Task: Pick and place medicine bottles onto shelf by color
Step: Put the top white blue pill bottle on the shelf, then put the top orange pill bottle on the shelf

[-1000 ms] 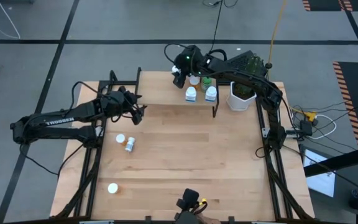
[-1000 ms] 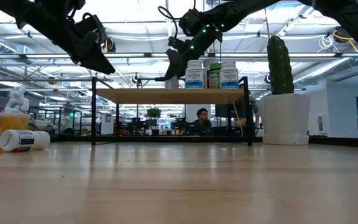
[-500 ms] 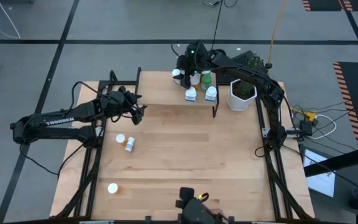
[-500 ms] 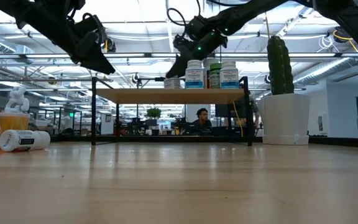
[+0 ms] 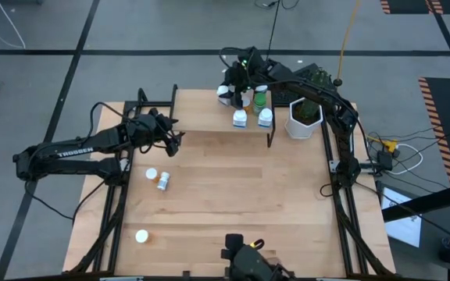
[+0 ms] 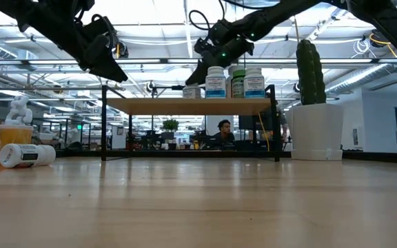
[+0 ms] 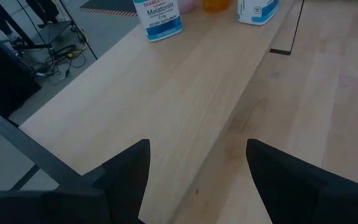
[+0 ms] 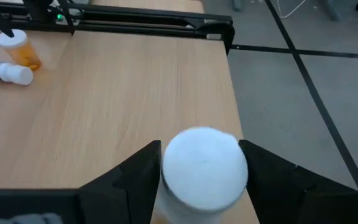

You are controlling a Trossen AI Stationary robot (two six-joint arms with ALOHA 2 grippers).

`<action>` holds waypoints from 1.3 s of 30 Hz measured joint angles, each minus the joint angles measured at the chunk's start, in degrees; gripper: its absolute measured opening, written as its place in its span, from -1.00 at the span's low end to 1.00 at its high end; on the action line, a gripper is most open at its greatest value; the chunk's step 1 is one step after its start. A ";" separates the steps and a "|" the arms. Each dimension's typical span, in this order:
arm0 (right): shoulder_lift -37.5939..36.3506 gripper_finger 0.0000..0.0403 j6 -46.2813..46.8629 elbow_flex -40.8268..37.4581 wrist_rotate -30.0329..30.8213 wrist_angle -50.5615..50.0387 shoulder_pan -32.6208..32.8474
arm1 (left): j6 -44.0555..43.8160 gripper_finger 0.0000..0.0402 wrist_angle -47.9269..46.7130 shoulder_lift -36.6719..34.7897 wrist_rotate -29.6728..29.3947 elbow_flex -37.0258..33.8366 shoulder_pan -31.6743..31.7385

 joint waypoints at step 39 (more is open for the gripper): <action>-8.70 -0.47 -0.64 -9.71 22.83 1.77 13.78 | 0.24 0.34 -0.74 0.02 -0.04 0.04 0.04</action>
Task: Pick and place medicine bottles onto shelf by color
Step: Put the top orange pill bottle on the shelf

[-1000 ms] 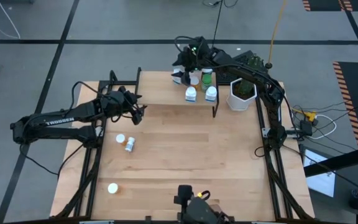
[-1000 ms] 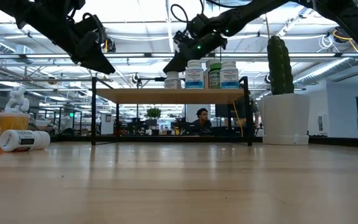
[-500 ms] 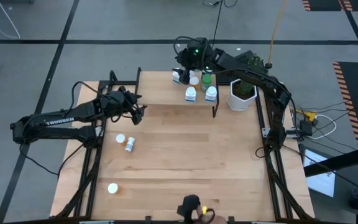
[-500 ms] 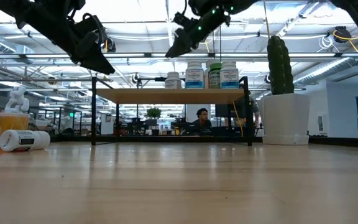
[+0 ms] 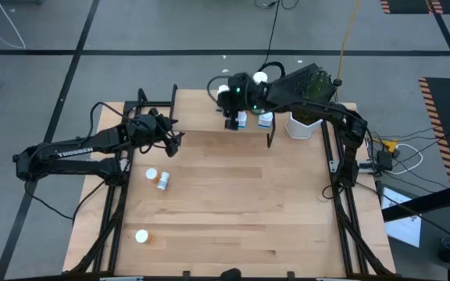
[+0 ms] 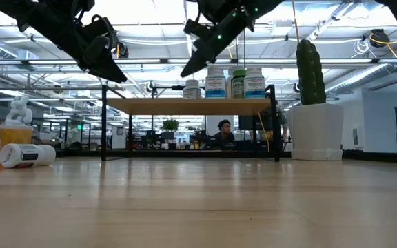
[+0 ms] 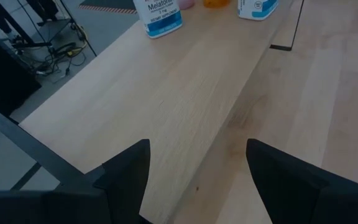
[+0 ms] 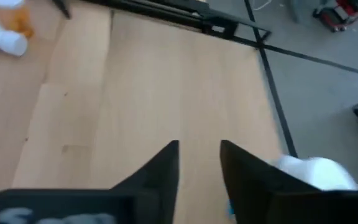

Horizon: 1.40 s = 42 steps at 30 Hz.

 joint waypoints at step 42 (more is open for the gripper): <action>-4.85 -1.00 -7.70 -6.57 13.52 10.74 0.28 | 0.76 0.34 0.40 0.00 0.00 -0.02 0.00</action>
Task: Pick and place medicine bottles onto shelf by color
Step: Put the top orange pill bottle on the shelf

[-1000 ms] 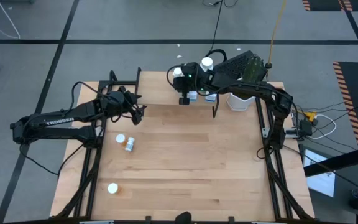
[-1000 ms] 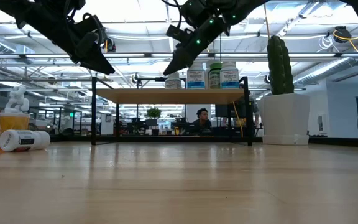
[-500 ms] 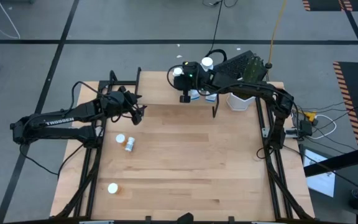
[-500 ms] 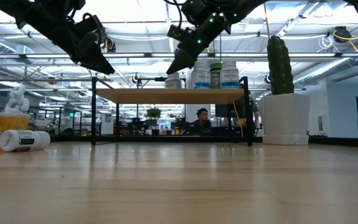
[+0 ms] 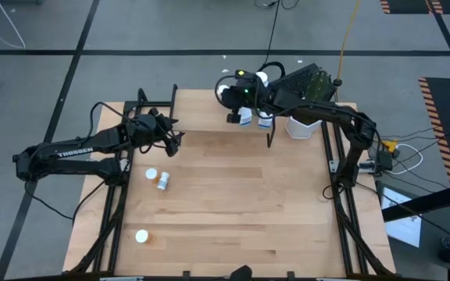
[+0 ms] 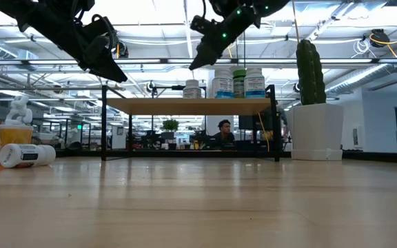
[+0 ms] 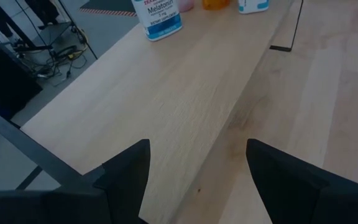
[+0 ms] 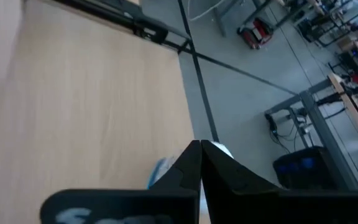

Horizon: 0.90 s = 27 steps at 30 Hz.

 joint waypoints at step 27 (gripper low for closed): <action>-3.19 -1.00 9.19 -0.27 -0.11 -6.31 6.71 | -14.25 0.34 -30.24 -4.24 -2.49 9.41 -4.09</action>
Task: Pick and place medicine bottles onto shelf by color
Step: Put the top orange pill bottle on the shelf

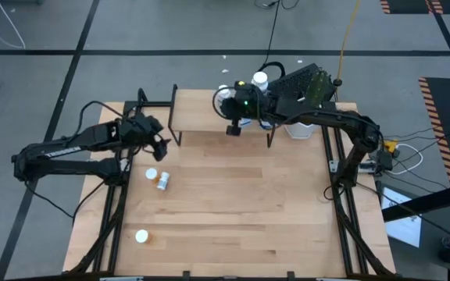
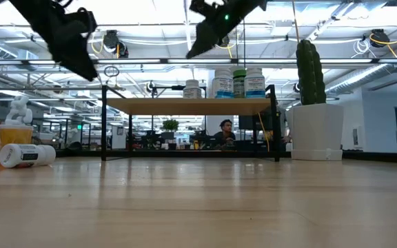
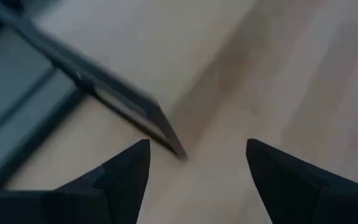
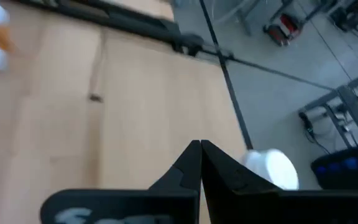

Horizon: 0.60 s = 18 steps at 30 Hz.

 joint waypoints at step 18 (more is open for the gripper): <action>-18.87 -0.56 20.35 -38.74 -7.54 38.23 21.14 | -35.79 0.34 -20.79 1.19 -0.17 -2.43 -23.50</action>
